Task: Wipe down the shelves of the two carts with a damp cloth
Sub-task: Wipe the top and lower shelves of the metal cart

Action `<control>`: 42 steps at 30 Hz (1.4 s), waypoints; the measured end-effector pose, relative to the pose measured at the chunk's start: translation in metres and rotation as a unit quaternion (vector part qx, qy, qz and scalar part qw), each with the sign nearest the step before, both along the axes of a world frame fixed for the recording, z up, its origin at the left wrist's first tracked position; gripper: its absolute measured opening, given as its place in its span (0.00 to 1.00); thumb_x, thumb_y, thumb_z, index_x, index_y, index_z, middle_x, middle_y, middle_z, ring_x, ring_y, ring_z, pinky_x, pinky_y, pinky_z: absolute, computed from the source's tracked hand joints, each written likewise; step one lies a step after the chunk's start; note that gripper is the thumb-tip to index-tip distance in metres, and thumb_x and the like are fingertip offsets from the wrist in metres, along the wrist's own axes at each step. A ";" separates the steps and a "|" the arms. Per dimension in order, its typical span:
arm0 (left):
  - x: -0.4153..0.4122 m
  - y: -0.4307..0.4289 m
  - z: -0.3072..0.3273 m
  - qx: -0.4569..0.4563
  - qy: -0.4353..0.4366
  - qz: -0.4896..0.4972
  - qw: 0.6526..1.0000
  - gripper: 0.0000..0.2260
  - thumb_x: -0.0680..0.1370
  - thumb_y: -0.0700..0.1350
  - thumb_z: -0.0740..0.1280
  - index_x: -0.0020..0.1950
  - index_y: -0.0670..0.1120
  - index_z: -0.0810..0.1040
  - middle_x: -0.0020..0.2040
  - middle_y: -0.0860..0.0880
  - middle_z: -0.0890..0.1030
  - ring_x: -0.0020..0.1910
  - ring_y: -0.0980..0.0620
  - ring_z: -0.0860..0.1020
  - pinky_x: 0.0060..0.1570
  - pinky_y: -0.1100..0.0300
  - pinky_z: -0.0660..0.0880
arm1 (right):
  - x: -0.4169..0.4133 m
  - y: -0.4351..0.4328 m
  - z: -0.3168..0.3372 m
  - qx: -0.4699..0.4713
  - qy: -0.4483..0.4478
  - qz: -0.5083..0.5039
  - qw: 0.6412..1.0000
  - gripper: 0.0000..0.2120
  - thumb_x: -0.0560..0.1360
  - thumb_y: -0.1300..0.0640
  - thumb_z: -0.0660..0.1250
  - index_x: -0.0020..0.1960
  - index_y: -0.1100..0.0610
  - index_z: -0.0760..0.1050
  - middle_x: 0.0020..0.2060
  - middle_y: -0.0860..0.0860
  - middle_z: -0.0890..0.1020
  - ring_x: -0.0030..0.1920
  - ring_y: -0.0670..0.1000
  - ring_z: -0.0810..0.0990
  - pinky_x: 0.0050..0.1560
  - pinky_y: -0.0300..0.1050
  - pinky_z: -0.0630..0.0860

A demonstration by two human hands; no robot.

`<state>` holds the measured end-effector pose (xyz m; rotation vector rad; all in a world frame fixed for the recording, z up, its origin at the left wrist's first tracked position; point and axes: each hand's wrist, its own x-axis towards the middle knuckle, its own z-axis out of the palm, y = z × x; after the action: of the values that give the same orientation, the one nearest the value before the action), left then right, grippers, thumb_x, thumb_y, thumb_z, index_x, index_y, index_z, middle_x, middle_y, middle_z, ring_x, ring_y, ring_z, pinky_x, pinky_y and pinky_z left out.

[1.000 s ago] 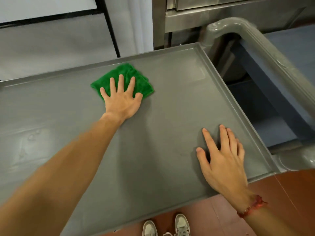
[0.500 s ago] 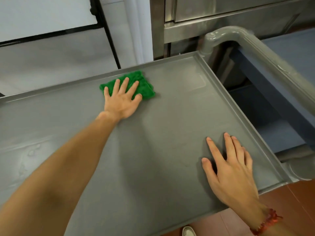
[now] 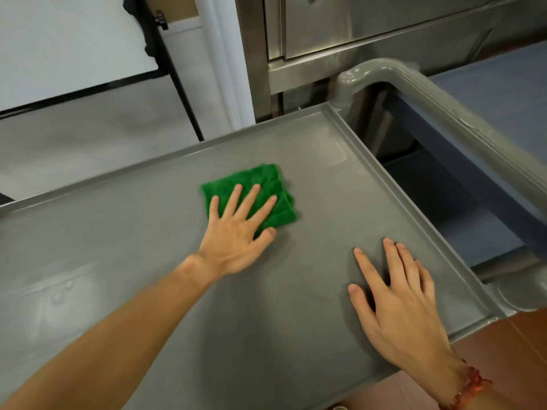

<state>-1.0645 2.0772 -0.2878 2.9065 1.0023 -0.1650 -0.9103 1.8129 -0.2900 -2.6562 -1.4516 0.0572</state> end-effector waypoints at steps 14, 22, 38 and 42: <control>0.038 0.090 0.004 -0.022 -0.017 0.109 0.994 0.27 0.81 0.60 0.48 0.80 0.62 0.46 0.82 0.54 0.45 0.80 0.50 0.41 0.75 0.37 0.40 | 0.003 0.001 -0.004 0.007 -0.003 0.005 1.000 0.29 0.79 0.39 0.51 0.77 0.48 0.66 0.76 0.62 0.63 0.78 0.61 0.58 0.74 0.59 0.52; 0.008 0.001 0.004 -0.005 0.001 -0.005 1.000 0.31 0.76 0.63 0.40 0.80 0.61 0.48 0.82 0.50 0.48 0.80 0.46 0.44 0.74 0.34 0.46 | 0.001 0.001 0.001 -0.006 0.000 0.000 1.000 0.29 0.80 0.39 0.50 0.78 0.49 0.64 0.77 0.63 0.62 0.78 0.62 0.57 0.75 0.62 0.54; 0.017 0.019 0.005 -0.048 0.001 0.026 0.998 0.25 0.83 0.60 0.47 0.79 0.64 0.45 0.81 0.55 0.42 0.79 0.53 0.38 0.75 0.39 0.37 | 0.002 0.001 0.000 -0.001 -0.002 0.002 1.000 0.29 0.81 0.39 0.48 0.78 0.48 0.62 0.77 0.62 0.61 0.78 0.61 0.55 0.76 0.61 0.54; 0.009 -0.003 0.005 -0.021 0.017 -0.008 1.000 0.29 0.78 0.65 0.42 0.79 0.64 0.44 0.82 0.52 0.42 0.80 0.50 0.39 0.75 0.37 0.40 | 0.001 0.001 0.002 -0.003 -0.003 0.002 1.000 0.29 0.81 0.39 0.48 0.78 0.48 0.62 0.77 0.62 0.60 0.78 0.61 0.56 0.76 0.60 0.54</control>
<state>-1.0552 2.0739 -0.2825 2.8838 0.9681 -0.2346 -0.9092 1.8136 -0.2882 -2.6592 -1.4611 0.0542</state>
